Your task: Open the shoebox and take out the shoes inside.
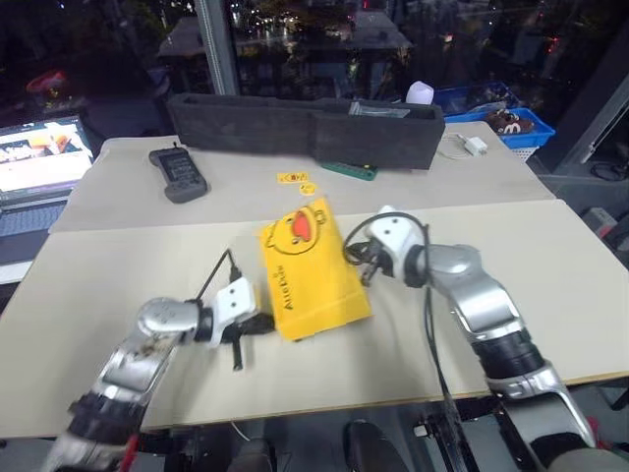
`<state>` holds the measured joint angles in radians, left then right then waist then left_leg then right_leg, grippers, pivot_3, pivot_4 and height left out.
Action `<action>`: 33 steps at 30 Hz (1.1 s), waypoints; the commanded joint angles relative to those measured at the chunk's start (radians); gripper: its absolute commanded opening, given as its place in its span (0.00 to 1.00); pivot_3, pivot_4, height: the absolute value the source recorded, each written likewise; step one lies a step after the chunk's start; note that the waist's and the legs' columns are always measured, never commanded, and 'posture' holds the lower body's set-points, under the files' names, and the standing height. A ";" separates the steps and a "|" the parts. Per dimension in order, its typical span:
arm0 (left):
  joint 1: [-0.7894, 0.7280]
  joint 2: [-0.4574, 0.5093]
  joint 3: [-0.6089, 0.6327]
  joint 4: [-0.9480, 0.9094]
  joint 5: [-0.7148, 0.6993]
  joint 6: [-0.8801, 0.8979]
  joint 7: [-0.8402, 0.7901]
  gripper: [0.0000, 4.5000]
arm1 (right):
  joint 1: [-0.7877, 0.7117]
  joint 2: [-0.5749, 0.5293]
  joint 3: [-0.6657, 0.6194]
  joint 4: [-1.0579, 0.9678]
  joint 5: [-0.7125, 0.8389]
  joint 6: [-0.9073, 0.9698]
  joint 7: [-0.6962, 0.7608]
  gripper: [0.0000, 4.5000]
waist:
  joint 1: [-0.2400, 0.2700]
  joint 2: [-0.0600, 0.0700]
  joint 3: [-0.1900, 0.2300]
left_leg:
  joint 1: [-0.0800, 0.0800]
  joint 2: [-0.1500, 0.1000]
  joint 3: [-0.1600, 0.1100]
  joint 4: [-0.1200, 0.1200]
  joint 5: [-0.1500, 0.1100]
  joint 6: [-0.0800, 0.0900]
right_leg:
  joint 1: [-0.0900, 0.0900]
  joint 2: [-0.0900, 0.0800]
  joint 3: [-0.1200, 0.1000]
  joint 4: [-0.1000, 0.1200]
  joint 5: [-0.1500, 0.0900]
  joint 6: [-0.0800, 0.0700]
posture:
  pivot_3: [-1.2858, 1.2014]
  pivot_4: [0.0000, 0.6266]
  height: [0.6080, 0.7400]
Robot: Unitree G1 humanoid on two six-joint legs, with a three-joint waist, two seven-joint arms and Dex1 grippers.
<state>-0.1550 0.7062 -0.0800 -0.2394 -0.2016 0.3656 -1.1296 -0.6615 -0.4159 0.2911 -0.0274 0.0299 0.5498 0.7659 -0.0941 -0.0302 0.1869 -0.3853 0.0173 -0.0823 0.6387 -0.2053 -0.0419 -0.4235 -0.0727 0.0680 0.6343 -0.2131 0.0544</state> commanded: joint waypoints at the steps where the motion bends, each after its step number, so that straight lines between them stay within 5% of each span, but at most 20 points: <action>1: 0.031 0.039 0.078 -0.105 -0.054 0.022 0.023 0.00 | 0.027 0.039 0.110 -0.016 0.010 -0.038 0.079 0.02 | 0.003 0.000 0.000 | 0.000 0.000 0.000 0.000 0.000 0.000 | 0.000 0.000 0.000 0.000 0.000 0.000 | 0.52 0.24 0.81; 9: -0.001 0.051 0.151 -0.101 -0.098 0.075 0.071 0.00 | 0.062 0.011 0.095 -0.003 -0.003 -0.053 0.091 0.02 | 0.016 0.000 0.000 | -0.002 -0.001 0.000 0.000 0.000 0.000 | -0.002 -0.001 0.000 0.000 0.000 0.000 | 0.52 0.24 0.81; 23: -0.092 0.043 0.092 0.031 -0.072 -0.001 0.078 0.00 | 0.099 -0.043 0.024 -0.066 0.006 -0.005 0.066 0.02 | 0.027 0.000 0.001 | -0.003 -0.001 0.000 0.000 0.000 0.000 | -0.002 -0.001 0.000 -0.001 0.000 0.000 | 0.52 0.24 0.81; 33: 0.062 0.101 0.200 0.031 -0.111 -0.010 0.063 0.00 | 0.091 -0.165 -0.113 -0.098 0.062 0.028 0.119 0.02 | 0.025 0.000 0.001 | -0.003 -0.001 0.000 0.000 0.000 0.000 | -0.002 -0.001 -0.001 -0.001 0.000 0.000 | 0.52 0.24 0.81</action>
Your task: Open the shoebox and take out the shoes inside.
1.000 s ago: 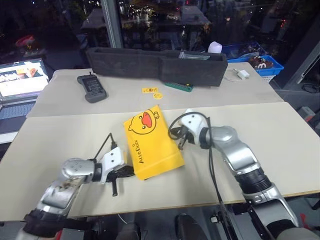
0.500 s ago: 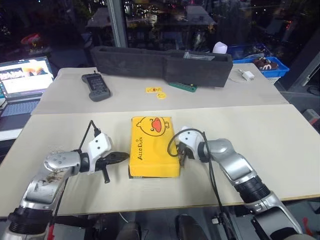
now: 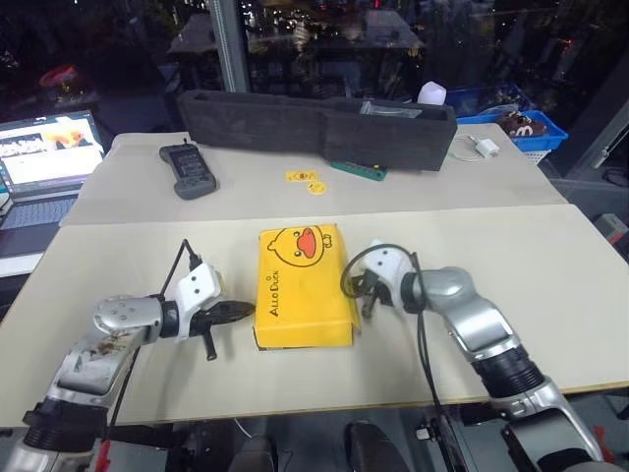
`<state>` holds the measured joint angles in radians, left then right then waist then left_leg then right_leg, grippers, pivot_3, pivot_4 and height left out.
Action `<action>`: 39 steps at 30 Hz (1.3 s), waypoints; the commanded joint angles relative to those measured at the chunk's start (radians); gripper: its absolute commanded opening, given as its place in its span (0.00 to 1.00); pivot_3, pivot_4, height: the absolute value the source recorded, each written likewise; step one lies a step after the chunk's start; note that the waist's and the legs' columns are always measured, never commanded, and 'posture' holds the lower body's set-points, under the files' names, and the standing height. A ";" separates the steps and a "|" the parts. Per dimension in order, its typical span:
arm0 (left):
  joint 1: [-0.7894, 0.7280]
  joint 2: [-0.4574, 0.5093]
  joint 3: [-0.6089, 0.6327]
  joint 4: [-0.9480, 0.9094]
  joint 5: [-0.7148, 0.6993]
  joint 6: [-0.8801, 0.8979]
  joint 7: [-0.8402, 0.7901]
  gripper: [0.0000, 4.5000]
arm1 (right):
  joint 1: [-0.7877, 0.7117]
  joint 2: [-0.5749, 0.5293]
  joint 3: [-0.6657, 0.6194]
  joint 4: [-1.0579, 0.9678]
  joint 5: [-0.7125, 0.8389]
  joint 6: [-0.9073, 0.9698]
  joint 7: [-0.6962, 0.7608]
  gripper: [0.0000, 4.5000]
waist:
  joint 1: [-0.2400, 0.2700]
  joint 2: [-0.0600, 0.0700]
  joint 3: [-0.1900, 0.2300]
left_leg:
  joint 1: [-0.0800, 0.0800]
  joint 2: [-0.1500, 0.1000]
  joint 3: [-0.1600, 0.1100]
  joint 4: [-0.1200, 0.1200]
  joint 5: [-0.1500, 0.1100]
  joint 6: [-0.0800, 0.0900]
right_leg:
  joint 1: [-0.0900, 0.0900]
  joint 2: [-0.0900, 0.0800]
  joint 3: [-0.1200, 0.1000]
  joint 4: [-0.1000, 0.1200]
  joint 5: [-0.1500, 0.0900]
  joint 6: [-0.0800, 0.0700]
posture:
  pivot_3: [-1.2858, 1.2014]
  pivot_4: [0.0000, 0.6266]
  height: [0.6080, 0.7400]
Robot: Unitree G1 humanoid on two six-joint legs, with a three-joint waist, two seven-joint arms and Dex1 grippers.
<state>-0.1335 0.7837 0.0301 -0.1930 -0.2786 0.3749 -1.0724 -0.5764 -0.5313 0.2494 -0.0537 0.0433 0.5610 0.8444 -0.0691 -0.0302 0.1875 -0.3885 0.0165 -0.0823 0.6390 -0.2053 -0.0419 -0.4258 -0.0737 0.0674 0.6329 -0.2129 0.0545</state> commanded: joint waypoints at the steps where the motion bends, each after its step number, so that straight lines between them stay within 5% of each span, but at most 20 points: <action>1: 0.052 0.027 0.110 -0.014 -0.044 -0.018 0.007 0.00 | 0.014 -0.066 -0.087 -0.084 0.063 0.024 0.048 0.02 | 0.002 0.000 0.000 | 0.000 0.000 0.000 0.000 0.000 0.000 | 0.000 0.000 0.000 0.000 0.000 0.000 | 0.52 0.24 0.81; 6: 0.109 0.059 0.261 -0.011 -0.116 0.013 0.004 0.00 | 0.102 -0.178 -0.216 -0.165 0.143 0.069 0.098 0.02 | 0.007 0.000 0.000 | 0.001 0.000 0.000 0.000 0.000 0.000 | 0.001 0.000 0.000 0.000 0.000 0.000 | 0.52 0.24 0.81; 12: 0.184 0.018 0.426 -0.137 -0.312 0.166 0.055 0.00 | 0.214 -0.214 -0.438 -0.399 0.445 0.268 0.143 0.02 | 0.010 0.000 0.001 | -0.001 0.000 0.000 0.000 0.000 0.000 | 0.001 -0.002 -0.001 -0.002 0.000 0.001 | 0.52 0.24 0.81; 27: 0.255 -0.040 0.406 -0.266 -0.343 0.137 0.130 0.00 | 0.280 -0.224 -0.286 -0.329 0.349 0.173 0.035 0.02 | 0.016 -0.001 0.001 | -0.001 -0.001 0.001 0.002 0.000 0.000 | 0.001 -0.002 -0.001 -0.002 0.000 0.000 | 0.52 0.24 0.81; 39: 0.501 -0.093 0.487 -0.583 -0.437 0.103 0.183 0.00 | 0.203 -0.246 -0.155 -0.163 0.276 -0.028 0.178 0.02 | 0.024 -0.002 0.001 | 0.001 0.000 0.002 0.003 0.000 0.000 | 0.003 -0.002 0.000 -0.002 -0.004 -0.006 | 0.52 0.24 0.81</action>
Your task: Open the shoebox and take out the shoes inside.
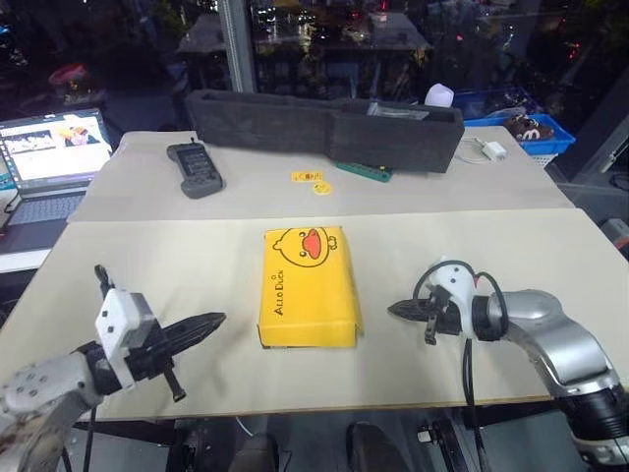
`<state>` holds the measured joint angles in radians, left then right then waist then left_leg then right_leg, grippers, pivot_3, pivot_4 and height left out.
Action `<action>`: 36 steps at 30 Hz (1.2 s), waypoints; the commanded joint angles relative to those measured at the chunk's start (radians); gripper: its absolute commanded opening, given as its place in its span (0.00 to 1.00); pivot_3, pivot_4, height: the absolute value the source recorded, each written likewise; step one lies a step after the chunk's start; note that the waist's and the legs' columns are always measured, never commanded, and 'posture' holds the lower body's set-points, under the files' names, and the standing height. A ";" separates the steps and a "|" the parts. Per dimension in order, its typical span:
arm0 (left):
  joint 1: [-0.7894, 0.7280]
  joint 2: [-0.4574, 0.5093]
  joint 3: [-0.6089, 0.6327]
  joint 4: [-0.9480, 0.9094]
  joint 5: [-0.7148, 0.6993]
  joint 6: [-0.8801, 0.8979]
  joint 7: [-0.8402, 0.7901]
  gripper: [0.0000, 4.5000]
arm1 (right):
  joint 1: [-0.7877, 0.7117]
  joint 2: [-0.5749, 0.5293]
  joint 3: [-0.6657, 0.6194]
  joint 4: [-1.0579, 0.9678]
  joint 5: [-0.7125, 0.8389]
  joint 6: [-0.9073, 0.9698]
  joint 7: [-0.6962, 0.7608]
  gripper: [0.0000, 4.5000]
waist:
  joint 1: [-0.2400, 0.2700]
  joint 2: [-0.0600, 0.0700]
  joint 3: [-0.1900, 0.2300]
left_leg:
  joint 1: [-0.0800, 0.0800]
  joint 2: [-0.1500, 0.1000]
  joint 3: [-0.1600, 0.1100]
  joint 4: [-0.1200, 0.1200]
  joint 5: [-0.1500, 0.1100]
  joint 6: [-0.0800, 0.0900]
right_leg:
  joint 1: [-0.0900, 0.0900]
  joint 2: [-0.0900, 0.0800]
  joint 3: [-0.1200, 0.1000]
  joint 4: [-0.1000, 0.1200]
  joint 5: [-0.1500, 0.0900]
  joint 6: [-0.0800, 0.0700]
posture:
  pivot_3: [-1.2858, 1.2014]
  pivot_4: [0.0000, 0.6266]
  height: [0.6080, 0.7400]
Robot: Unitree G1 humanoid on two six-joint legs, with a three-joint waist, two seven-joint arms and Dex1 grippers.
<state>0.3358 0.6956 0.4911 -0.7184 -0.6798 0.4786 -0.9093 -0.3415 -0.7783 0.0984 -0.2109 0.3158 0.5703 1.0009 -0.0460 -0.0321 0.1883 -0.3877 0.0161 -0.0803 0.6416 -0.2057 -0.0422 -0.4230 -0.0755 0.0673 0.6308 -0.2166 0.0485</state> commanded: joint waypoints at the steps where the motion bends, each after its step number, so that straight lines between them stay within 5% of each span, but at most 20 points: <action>1: 0.045 -0.005 0.026 -0.067 -0.042 0.003 0.025 0.00 | -0.038 0.006 0.003 -0.005 0.006 -0.039 0.027 0.02 | 0.001 0.000 0.000 | 0.000 0.000 0.000 0.000 0.000 0.000 | 0.000 0.000 0.000 0.000 0.000 0.000 | 0.52 0.24 0.81; 23: 0.007 0.063 -0.045 -0.142 -0.099 0.057 0.120 0.00 | -0.249 0.142 0.239 0.075 -0.136 -0.151 0.125 0.02 | -0.001 0.000 0.000 | 0.000 0.000 0.000 0.001 0.000 0.000 | 0.000 0.000 0.000 0.000 0.001 0.001 | 0.52 0.24 0.81; 33: 0.142 0.101 -0.012 -0.171 -0.119 0.042 0.013 0.00 | -0.557 0.222 0.209 0.167 -0.079 -0.113 0.211 0.02 | -0.018 0.000 0.000 | 0.000 0.001 0.000 0.000 0.000 0.000 | -0.001 0.001 0.000 0.001 0.001 0.001 | 0.52 0.24 0.81; 36: 0.160 0.113 -0.012 -0.180 -0.125 0.041 -0.002 0.00 | -0.682 0.330 0.239 0.252 -0.094 -0.151 0.208 0.02 | -0.022 0.000 0.001 | 0.000 0.000 0.000 0.000 0.000 0.000 | -0.001 0.001 0.000 0.001 0.000 0.000 | 0.52 0.24 0.81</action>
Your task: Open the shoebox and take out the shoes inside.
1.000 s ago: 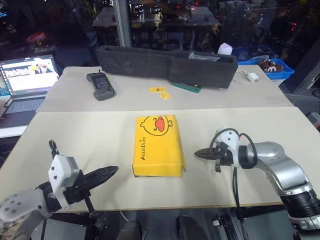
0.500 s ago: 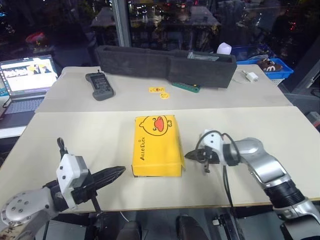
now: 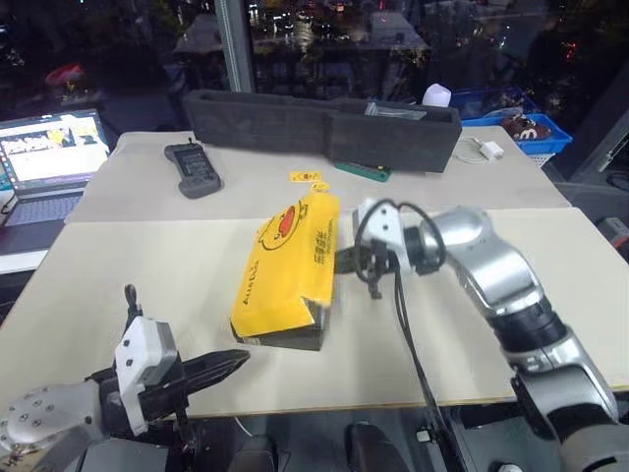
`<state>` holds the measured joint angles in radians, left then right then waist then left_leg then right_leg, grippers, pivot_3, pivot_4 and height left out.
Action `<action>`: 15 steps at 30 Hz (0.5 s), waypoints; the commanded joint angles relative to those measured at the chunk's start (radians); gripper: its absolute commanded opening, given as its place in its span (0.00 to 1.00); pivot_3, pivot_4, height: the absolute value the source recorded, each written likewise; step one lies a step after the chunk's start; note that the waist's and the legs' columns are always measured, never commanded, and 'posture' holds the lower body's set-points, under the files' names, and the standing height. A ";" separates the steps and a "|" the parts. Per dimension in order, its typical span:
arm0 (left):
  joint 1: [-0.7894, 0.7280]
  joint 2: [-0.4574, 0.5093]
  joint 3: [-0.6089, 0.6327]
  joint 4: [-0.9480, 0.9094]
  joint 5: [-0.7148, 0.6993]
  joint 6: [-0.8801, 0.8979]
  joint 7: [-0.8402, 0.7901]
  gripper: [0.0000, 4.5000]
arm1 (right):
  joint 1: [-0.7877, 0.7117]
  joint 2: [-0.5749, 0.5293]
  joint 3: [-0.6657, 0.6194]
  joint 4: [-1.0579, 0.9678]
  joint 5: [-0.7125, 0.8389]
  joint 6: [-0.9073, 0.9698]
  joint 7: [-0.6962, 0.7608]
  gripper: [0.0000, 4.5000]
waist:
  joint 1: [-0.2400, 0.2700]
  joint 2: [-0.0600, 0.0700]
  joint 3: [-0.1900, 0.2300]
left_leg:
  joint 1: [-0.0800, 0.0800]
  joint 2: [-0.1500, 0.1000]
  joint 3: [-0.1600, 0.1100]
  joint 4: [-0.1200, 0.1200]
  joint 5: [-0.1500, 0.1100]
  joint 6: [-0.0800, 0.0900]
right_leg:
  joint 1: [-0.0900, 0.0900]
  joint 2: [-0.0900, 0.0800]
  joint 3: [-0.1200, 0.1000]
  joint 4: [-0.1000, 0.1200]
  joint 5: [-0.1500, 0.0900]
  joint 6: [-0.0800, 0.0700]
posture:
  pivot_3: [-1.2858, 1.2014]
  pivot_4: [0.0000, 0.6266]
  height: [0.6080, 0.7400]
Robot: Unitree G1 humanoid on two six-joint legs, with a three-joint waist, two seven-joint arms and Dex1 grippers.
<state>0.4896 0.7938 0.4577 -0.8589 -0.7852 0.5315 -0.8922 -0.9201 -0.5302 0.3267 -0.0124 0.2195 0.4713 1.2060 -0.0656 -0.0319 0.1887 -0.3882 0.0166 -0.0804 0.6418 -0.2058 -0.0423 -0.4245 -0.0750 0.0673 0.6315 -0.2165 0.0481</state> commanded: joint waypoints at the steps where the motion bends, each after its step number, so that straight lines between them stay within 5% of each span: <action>1: 0.005 0.018 0.019 -0.040 -0.018 -0.012 -0.019 0.00 | -0.132 0.114 0.023 0.080 -0.009 -0.067 -0.001 0.02 | -0.005 0.000 0.000 | 0.000 0.000 0.000 0.000 0.000 0.000 | 0.000 0.000 0.000 0.000 0.000 0.000 | 0.52 0.24 0.81; 9: -0.043 0.040 -0.026 -0.094 -0.060 0.033 0.049 0.00 | -0.368 0.506 0.138 0.466 -0.185 -0.270 -0.191 0.02 | -0.014 0.001 0.001 | 0.000 0.002 0.000 -0.002 0.000 0.000 | -0.004 0.003 0.000 0.005 0.002 0.003 | 0.52 0.24 0.81; 15: -0.050 0.049 -0.012 -0.091 -0.082 0.042 0.062 0.00 | -0.355 0.498 0.085 0.467 -0.179 -0.284 -0.165 0.02 | 0.007 -0.001 0.000 | -0.004 0.002 -0.002 -0.002 0.000 0.000 | -0.011 0.003 -0.001 0.012 0.000 0.000 | 0.52 0.24 0.81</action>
<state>0.4406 0.8355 0.4289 -0.9303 -0.8506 0.5743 -0.8351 -1.2831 0.0028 0.4605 0.4867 0.0307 0.1962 1.0296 -0.0586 -0.0326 0.1884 -0.3926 0.0178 -0.0821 0.6400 -0.2058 -0.0427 -0.4358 -0.0727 0.0666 0.6426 -0.2166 0.0480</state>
